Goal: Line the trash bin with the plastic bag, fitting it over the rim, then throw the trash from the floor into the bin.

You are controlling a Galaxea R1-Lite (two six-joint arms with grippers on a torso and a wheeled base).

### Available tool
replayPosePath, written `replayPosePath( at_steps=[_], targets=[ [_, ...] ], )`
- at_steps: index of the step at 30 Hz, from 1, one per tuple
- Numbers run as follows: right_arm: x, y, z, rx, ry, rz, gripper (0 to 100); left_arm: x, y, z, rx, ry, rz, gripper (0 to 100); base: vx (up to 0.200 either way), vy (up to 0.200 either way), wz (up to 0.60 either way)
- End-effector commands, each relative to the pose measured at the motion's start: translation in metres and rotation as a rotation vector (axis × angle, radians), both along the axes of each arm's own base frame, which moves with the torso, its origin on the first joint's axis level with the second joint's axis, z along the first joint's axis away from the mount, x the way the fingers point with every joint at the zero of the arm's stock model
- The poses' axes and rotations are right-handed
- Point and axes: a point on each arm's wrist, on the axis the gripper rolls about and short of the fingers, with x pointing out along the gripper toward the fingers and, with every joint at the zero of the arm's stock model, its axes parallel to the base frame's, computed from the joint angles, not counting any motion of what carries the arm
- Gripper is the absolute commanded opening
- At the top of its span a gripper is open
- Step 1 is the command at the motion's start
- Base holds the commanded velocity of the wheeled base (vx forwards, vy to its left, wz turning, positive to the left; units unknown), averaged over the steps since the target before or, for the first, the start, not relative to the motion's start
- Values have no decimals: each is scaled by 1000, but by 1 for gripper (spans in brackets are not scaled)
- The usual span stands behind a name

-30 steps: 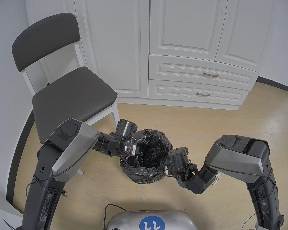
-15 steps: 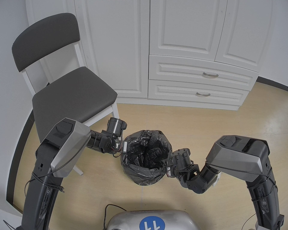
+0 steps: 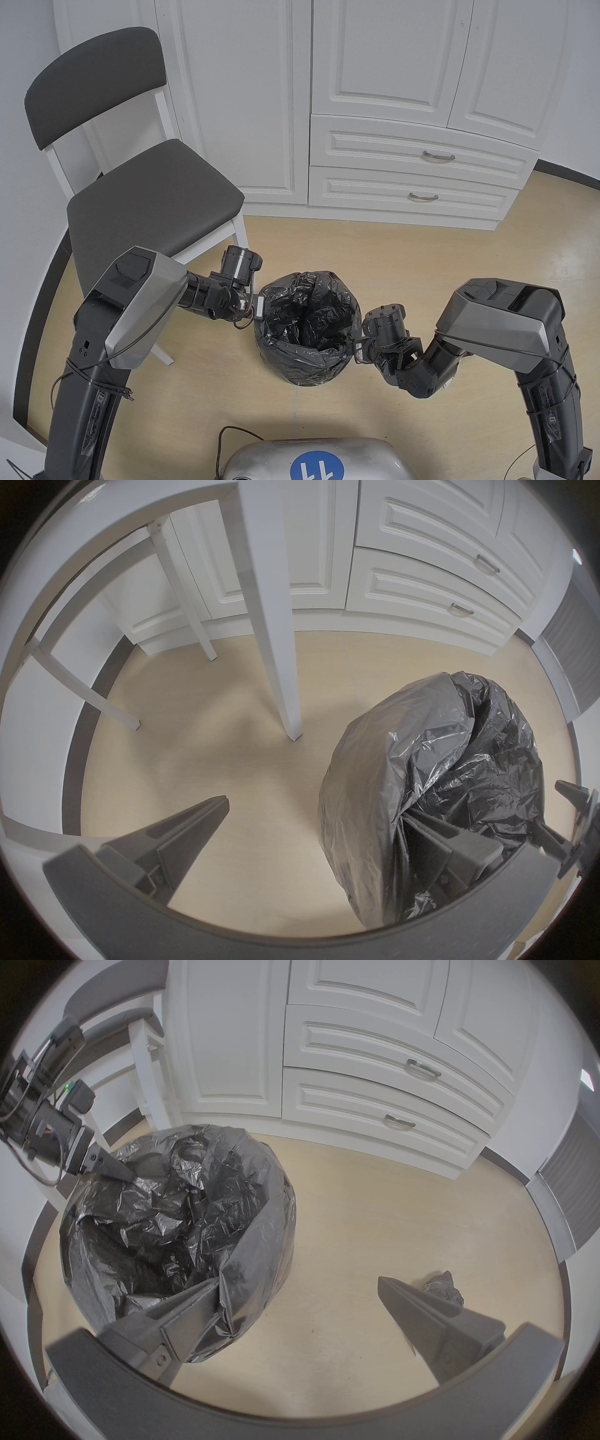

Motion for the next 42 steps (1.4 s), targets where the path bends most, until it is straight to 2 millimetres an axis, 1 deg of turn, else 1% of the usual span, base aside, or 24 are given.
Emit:
replayPosePath(
  at_steps=[1,3,5,7,11,12,13,14,18,22,23,26,27,28,29,32,33,35,38,40,41,42],
  targets=[
    [-5,10,8,43,-32,18,100,-2,-3,1,1,-1,-5,100,0,0,0],
    [-9,16,11,54,-44,34,100,-4,-5,2,2,2,-9,100,0,0,0],
    [-12,16,13,54,-44,37,100,-5,-6,4,2,2,-13,100,0,0,0],
    [-15,17,20,61,-50,45,100,-11,-7,9,5,6,-18,100,0,0,0],
    [-18,19,25,72,-53,59,100,-23,-10,19,4,9,-33,100,0,0,0],
    [-21,19,28,75,-54,67,100,-29,-13,24,6,12,-42,100,0,0,0],
    [-22,19,28,76,-52,71,100,-31,-13,24,7,16,-45,100,0,0,0],
    [-24,19,32,83,-53,80,100,-38,-17,30,9,19,-58,100,0,0,0],
    [-34,17,49,98,-64,105,100,-56,-24,46,8,17,-88,100,0,0,0],
    [-62,2,72,81,-39,181,100,-91,-27,64,11,40,-137,100,0,0,0],
    [-73,-3,83,70,-38,230,100,-106,-29,72,-9,36,-171,100,0,0,0],
    [-92,-15,105,62,-47,302,100,-136,-28,87,-65,10,-251,100,0,0,0],
    [-92,-15,105,62,-47,302,100,-136,-28,87,-65,10,-251,100,0,0,0],
    [-105,-21,118,69,-56,336,100,-159,-29,95,-99,-20,-315,100,0,0,0],
    [-113,-22,122,74,-59,352,100,-169,-29,97,-98,-37,-346,100,0,0,0],
    [-128,-30,132,79,-69,365,100,-189,-24,100,-80,-81,-391,100,0,0,0],
    [-128,-30,132,79,-69,365,100,-189,-24,100,-80,-81,-391,100,0,0,0],
    [-141,-39,146,92,-101,368,100,-211,-17,110,-104,-144,-408,100,0,0,0],
    [-154,-50,163,111,-140,367,100,-230,-9,124,-136,-217,-410,100,0,0,0],
    [-154,-50,164,111,-143,367,100,-231,-8,124,-137,-218,-410,100,0,0,0],
    [-166,-62,179,122,-159,350,100,-248,4,135,-166,-271,-411,100,0,0,0],
    [-170,-68,184,127,-161,339,100,-254,10,140,-180,-294,-408,100,0,0,0]
  ],
)
